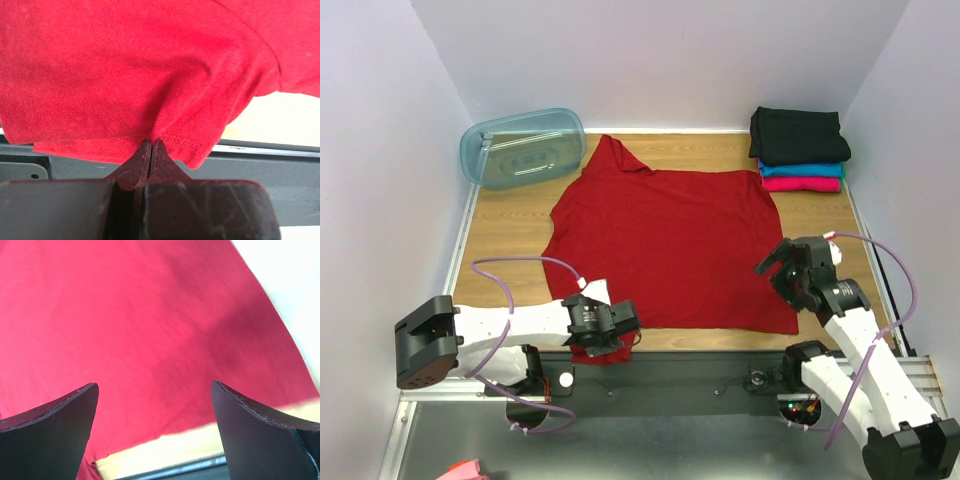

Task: Fold and stack the t-shirts
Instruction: Flatten the tshirt out

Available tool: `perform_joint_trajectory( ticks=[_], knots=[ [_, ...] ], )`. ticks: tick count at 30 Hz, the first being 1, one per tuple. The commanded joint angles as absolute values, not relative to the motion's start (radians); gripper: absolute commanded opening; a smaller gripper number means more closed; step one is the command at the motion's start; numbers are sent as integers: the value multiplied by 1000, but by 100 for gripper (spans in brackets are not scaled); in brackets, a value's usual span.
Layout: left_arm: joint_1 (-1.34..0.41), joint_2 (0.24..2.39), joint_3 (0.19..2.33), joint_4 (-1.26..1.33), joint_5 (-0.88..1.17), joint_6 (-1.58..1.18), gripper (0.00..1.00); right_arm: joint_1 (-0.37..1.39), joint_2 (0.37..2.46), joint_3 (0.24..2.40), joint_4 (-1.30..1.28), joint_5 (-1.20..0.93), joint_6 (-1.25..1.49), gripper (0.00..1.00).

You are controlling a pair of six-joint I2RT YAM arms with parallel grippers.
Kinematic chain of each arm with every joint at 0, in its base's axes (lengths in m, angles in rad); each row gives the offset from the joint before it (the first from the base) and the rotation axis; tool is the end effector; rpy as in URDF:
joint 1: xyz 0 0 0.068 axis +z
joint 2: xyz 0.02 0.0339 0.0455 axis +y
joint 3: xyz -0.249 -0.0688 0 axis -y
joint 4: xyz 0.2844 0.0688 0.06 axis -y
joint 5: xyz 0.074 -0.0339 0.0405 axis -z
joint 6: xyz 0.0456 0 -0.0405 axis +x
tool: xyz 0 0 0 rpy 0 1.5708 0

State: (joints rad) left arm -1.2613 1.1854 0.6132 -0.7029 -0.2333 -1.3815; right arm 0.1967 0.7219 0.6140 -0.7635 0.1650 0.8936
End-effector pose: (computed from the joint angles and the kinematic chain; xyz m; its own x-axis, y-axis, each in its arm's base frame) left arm 0.0808 -0.2182 0.1275 -0.9448 -0.1826 -0.2720 -0.1156 0.9627 -0.2446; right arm 0.1965 0.0315 0.2160 -0.5397 0.6763 -0.5013 0.5291 0.7357 0.4229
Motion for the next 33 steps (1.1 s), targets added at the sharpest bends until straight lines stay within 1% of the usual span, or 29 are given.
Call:
perform_joint_trajectory(
  ticks=[1, 2, 7, 12, 16, 21, 27, 30, 31, 33],
  knots=[
    [-1253, 1134, 618, -710, -282, -1345, 0, 192, 686, 637, -975, 263, 1125, 99],
    [-1249, 1125, 612, -707, -279, -1339, 0, 192, 667, 618, -1004, 287, 1188, 99],
    [-1243, 1103, 618, -713, -270, -1315, 0, 192, 644, 540, -988, 279, 1282, 96],
    [-1235, 1094, 624, -704, -268, -1301, 0, 192, 692, 509, -974, 278, 1293, 93],
    [-1218, 1111, 649, -716, -276, -1279, 0, 192, 709, 476, -970, 236, 1313, 85],
    [-1186, 1114, 678, -739, -288, -1249, 0, 192, 733, 420, -925, 166, 1328, 84],
    [-1140, 1094, 673, -713, -281, -1201, 0, 192, 785, 410, -891, 202, 1347, 84],
    [-1109, 1100, 670, -689, -272, -1161, 0, 192, 799, 419, -870, 221, 1338, 76],
    [-1097, 1107, 675, -683, -272, -1148, 0, 192, 801, 422, -862, 239, 1339, 69],
    [-1083, 1118, 686, -680, -272, -1131, 0, 192, 799, 423, -850, 252, 1342, 60]
  ],
)
